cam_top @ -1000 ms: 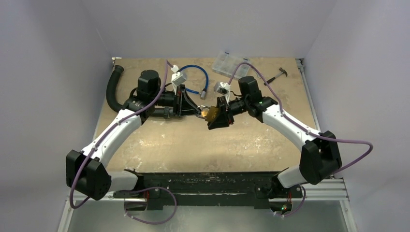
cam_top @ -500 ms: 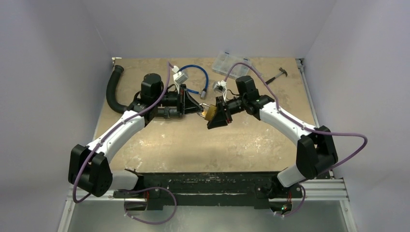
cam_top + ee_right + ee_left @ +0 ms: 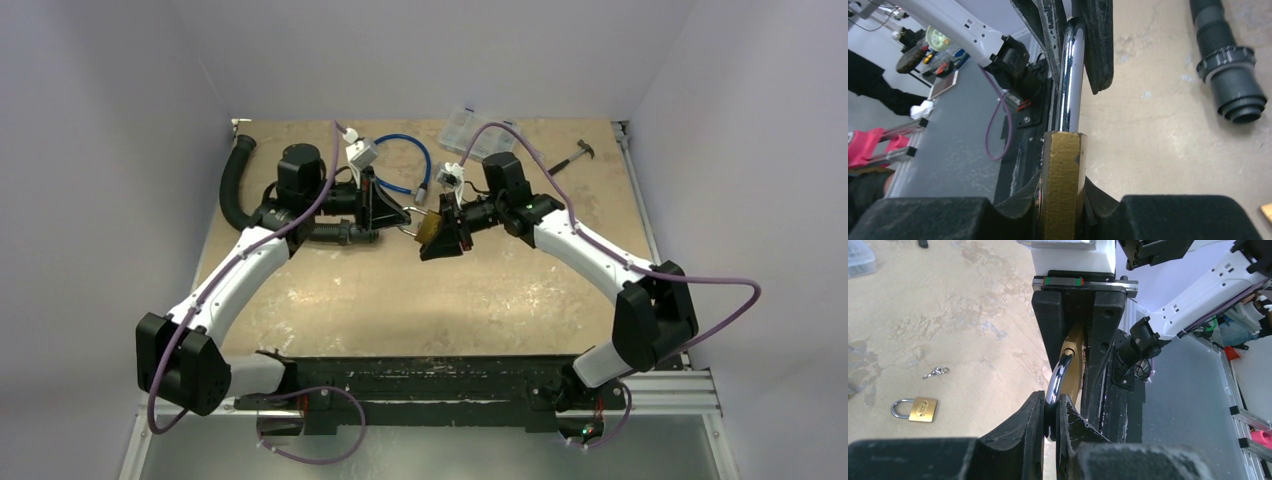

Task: Lock with the key
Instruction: Lock the lock.

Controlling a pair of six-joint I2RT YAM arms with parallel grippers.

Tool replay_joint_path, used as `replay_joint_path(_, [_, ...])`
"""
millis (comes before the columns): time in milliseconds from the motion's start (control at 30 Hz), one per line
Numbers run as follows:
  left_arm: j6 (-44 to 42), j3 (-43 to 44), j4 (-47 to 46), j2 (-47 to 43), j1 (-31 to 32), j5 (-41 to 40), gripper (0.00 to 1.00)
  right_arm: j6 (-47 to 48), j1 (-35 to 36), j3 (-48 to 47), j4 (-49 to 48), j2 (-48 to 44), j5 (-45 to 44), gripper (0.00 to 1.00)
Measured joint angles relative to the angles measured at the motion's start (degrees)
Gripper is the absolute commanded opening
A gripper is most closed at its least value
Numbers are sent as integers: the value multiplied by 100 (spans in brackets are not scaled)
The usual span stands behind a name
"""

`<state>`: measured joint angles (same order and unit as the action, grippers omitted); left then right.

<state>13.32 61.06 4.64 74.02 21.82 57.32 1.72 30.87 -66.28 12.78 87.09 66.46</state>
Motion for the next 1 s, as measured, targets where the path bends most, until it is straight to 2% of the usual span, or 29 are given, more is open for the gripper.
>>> replay_joint_path(200, [177,-26,-173,-219,-258,372,0,96,144,11,-428,-94,-103,0])
replay_joint_path(233, [203,-26,-205,-232,-258,356,3,90,144,15,-476,-103,-109,0])
replay_joint_path(333, [210,-26,-232,-227,-260,216,24,-26,144,81,-693,-103,-208,0])
replay_joint_path(467, [247,-17,-240,-111,-210,-131,35,-247,219,256,-1167,-103,-431,0])
replay_joint_path(567, [249,-17,-133,-39,-149,-356,39,-424,299,387,-1408,-103,-597,0])
replay_joint_path(633, [240,-15,-72,-22,-142,-518,37,-535,299,450,-1541,-103,-693,0])
replay_joint_path(700, [238,-9,-57,-4,-142,-625,31,-658,302,522,-1707,-103,-772,0])
replay_joint_path(733, [238,-4,-55,4,-140,-660,26,-719,304,568,-1805,-103,-828,0])
replay_joint_path(833, [254,-2,-37,7,-111,-680,0,-896,315,693,-2068,-103,-935,0])
replay_joint_path(900, [116,-2,-26,7,-105,-514,0,-1071,293,752,-2149,-103,-898,0])
replay_joint_path(933, [105,-2,-24,9,-103,-457,0,-1134,278,772,-2186,-103,-839,8])
replay_joint_path(1000, [109,0,-28,9,-111,-400,0,-1204,275,772,-2232,-103,-765,34])
